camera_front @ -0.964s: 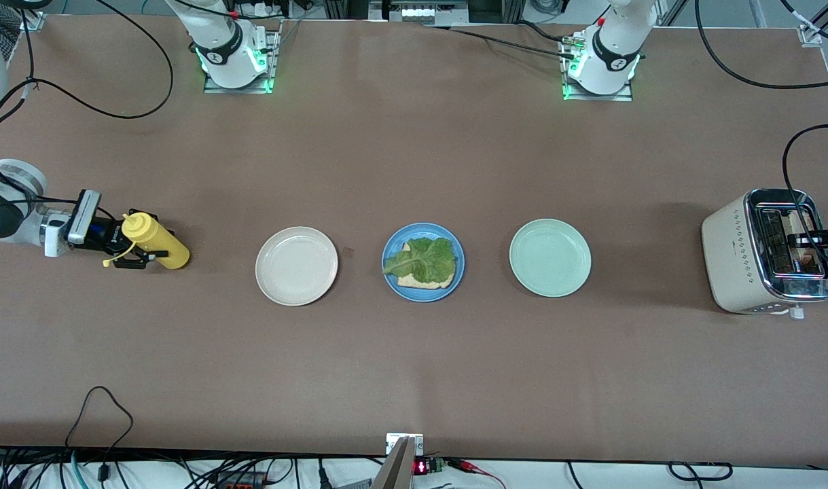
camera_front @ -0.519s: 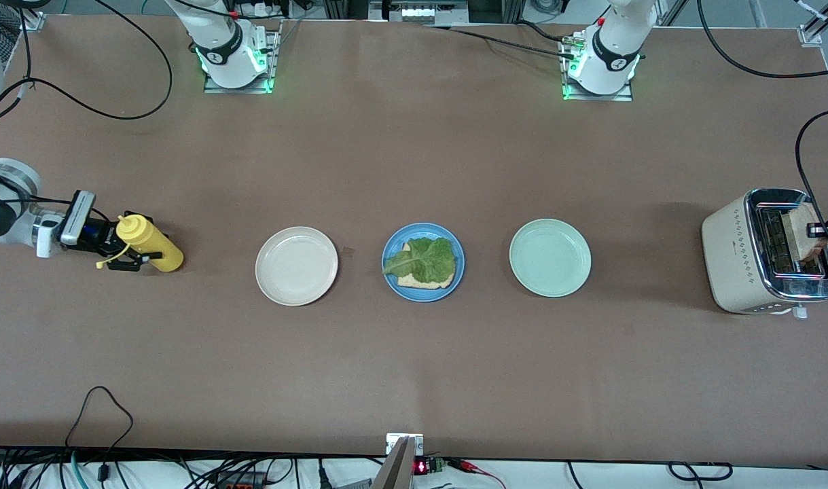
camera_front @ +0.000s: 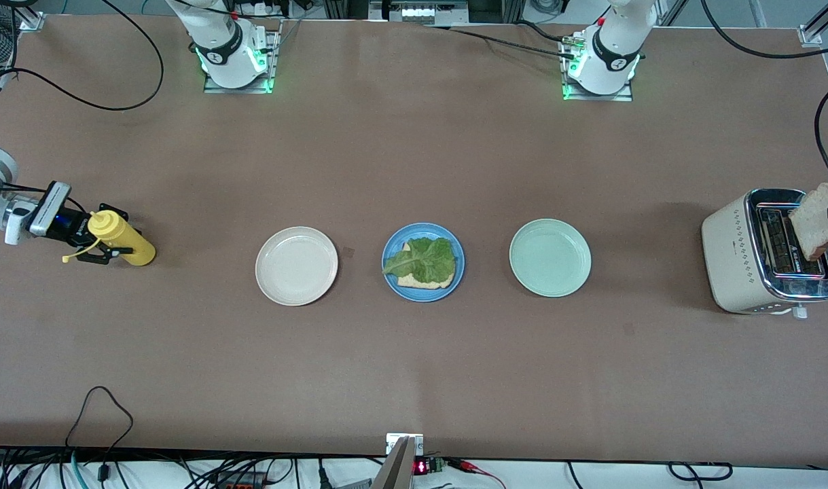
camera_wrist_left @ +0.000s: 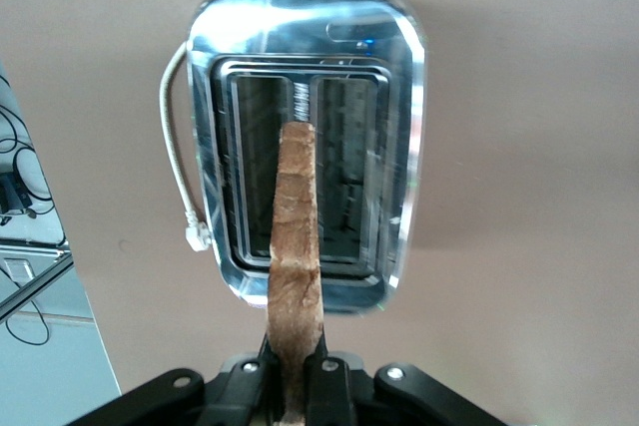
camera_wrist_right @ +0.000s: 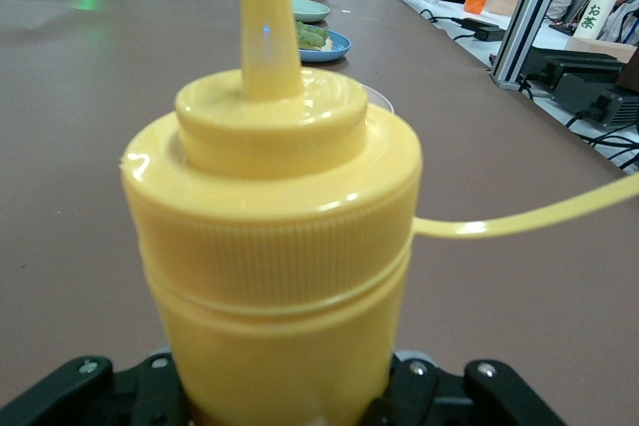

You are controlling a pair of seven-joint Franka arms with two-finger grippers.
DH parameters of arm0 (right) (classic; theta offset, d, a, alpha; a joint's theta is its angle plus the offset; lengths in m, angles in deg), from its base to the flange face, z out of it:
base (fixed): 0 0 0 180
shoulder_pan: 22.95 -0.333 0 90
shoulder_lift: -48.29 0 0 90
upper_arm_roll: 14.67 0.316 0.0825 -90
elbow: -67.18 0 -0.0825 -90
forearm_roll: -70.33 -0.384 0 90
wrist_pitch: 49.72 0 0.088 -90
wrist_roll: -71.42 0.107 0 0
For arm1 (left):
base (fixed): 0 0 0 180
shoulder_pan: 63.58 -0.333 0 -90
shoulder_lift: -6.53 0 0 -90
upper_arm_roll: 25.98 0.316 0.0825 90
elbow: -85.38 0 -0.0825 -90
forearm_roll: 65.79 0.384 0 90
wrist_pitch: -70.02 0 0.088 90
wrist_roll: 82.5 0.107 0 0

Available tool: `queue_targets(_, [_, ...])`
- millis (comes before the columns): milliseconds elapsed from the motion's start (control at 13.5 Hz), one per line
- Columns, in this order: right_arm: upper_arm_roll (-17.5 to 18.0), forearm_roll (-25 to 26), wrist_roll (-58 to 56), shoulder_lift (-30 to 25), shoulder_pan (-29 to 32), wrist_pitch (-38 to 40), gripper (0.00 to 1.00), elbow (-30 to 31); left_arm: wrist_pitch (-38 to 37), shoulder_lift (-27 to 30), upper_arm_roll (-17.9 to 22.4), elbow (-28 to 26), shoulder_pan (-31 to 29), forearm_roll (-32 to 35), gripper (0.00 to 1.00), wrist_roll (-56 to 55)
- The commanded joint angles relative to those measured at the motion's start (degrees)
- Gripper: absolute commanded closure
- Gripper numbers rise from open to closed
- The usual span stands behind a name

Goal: Make sandwich in blue plate with both arms
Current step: 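Pull the second bread slice from the toaster with the left gripper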

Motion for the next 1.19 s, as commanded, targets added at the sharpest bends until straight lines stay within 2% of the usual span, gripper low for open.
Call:
queue_targets(0, [0.47,-1.22,0.46,0.04,0.31,0.82,0.0,-0.28,-5.71,0.61,-4.7,3.41,0.35,-1.08,1.0,0.79])
queue_targets(223, [0.39,-1.04,4.56,-0.05,1.1,0.81,0.0,-3.26,-7.83,1.05,-13.49,4.47,0.35,-1.6,0.99,-0.78])
queue_targets(297, [-0.4,-0.61,6.76,-0.13,1.45,1.16,0.0,-4.84,-7.84,1.05,-15.52,4.47,0.18,-4.83,0.99,-2.27])
queue_targets(445, [-2.94,-0.08,7.93,-0.22,2.07,2.3,0.0,-7.83,-7.4,0.44,-15.98,4.04,0.7,-14.57,0.98,-8.4])
queue_targets(668, [-6.45,0.45,9.23,-2.06,2.6,4.77,0.0,-12.4,-7.66,-2.81,-16.16,4.12,6.4,-20.31,0.98,-13.0])
queue_targets(742, [-7.43,2.63,11.59,-4.51,2.51,4.77,0.0,-13.11,-7.4,-3.51,-16.16,4.04,8.76,-23.03,0.97,-14.58])
queue_targets(964, [-7.44,11.41,23.61,-14.25,1.73,4.68,0.0,-14.08,-6.61,-8.51,-16.07,4.21,11.77,-36.63,0.95,-19.77])
queue_targets(1113, [-7.44,16.43,33.98,-20.49,-1.07,4.77,0.0,-13.99,-0.75,-10.81,-16.07,3.51,11.86,-45.68,0.95,-19.86])
